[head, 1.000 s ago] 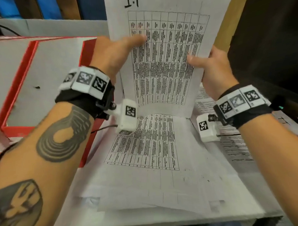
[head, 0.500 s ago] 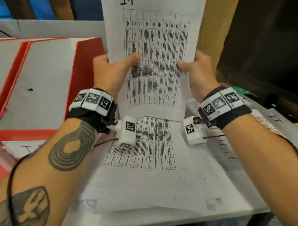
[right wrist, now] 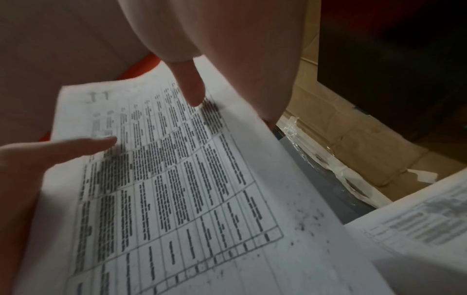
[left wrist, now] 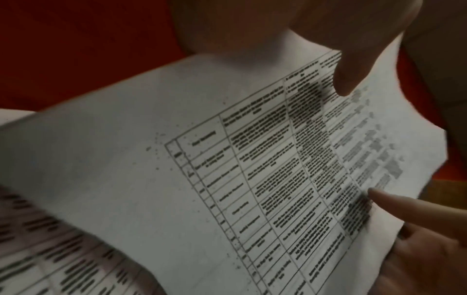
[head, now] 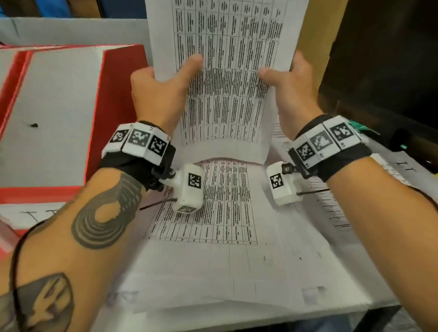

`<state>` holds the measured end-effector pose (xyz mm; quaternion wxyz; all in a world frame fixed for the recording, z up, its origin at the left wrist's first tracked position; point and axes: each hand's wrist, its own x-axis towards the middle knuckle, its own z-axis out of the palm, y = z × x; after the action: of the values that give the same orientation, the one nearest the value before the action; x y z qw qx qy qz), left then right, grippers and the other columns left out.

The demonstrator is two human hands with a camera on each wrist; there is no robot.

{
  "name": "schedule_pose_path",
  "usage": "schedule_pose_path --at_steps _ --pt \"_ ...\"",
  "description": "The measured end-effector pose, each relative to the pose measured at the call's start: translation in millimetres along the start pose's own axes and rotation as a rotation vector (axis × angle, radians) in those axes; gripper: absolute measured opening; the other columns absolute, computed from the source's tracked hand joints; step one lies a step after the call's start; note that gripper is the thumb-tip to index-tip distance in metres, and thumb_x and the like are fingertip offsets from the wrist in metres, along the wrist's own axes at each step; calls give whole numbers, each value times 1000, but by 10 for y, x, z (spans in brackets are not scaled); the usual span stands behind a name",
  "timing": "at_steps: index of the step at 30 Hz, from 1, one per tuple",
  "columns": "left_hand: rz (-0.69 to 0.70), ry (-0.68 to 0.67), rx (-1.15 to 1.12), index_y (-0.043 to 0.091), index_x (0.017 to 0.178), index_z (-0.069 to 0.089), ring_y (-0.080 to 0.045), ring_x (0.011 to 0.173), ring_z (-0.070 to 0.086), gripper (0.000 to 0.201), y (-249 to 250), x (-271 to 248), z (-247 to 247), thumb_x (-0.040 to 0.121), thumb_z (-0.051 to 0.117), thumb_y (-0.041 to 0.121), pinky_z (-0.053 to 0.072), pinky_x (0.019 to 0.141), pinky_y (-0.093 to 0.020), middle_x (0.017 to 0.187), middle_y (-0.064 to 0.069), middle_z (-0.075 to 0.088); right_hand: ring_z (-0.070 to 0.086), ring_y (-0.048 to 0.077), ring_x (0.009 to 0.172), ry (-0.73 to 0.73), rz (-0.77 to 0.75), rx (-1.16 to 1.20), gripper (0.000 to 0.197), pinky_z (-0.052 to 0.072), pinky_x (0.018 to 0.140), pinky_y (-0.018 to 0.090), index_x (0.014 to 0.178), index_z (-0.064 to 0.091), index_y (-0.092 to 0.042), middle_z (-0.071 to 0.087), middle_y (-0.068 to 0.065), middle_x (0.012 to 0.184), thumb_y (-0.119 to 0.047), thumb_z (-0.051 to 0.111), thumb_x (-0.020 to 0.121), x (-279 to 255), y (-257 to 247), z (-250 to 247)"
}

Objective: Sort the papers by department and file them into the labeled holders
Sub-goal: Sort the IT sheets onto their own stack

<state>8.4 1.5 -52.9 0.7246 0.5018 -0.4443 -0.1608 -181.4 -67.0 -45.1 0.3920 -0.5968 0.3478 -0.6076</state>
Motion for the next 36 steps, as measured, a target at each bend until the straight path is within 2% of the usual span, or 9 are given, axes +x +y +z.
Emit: schedule_pose_path --at_steps 5,13,16,18,21,27,30,33,36 --pt "-40 -81 53 25 80 66 9 69 67 24 -208 -67 -31 79 88 34 53 64 -12 83 12 73 70 17 109 -48 111 -112 29 56 102 45 121 65 -16 73 -1 117 -3 64 96 -25 211 5" --pt "168 -288 384 25 100 73 2 82 71 16 -147 103 83 94 72 40 56 72 -17 91 15 74 69 21 105 106 211 5 24 60 93 43 119 66 -9 70 7 119 1 60 98 25 -90 -366" --pt "209 -294 606 19 81 63 -4 62 61 25 -36 163 317 97 67 37 44 55 -15 70 7 64 61 16 103 344 44 -309 36 57 96 46 108 52 -19 59 11 126 -6 70 79 55 -196 -665" --pt "170 -403 746 14 96 60 -20 78 65 29 51 189 478 97 67 42 46 67 -26 85 -2 66 53 10 107 503 -226 -540 57 49 101 34 119 43 -22 49 1 127 -15 71 70 11 -330 -825" --pt "175 -696 998 13 104 55 -27 86 60 36 132 74 771 96 69 46 45 74 -35 97 -8 64 57 12 111 295 -419 -678 46 50 96 31 118 55 -19 57 1 124 -17 69 74 -77 -559 -945" --pt "236 -1134 1054 17 96 62 -24 87 64 34 18 -261 1322 93 70 50 47 80 -32 95 -3 69 57 21 116 -450 -94 -1200 41 42 96 33 116 64 -29 60 -5 117 -14 70 78 -220 -344 -1008" --pt "207 -1234 1010 16 102 68 -23 94 68 39 -96 -395 1426 92 69 54 53 90 -36 99 0 73 57 26 108 -470 -36 -1464 31 36 102 41 112 68 -29 60 -4 100 -19 64 83 -220 -214 -1102" --pt "201 -1220 1009 23 118 70 -18 101 68 49 -138 -392 1447 90 66 63 53 99 -39 107 7 72 54 30 113 -500 66 -1495 29 38 102 44 118 69 -22 57 2 107 -17 56 93 -196 -116 -1153" --pt "98 -1211 1054 23 116 68 -20 98 71 44 -150 -268 1374 89 70 57 61 86 -36 108 5 72 55 34 116 -515 132 -1530 19 44 93 44 112 61 -23 60 8 124 -19 51 96 -142 14 -1196"
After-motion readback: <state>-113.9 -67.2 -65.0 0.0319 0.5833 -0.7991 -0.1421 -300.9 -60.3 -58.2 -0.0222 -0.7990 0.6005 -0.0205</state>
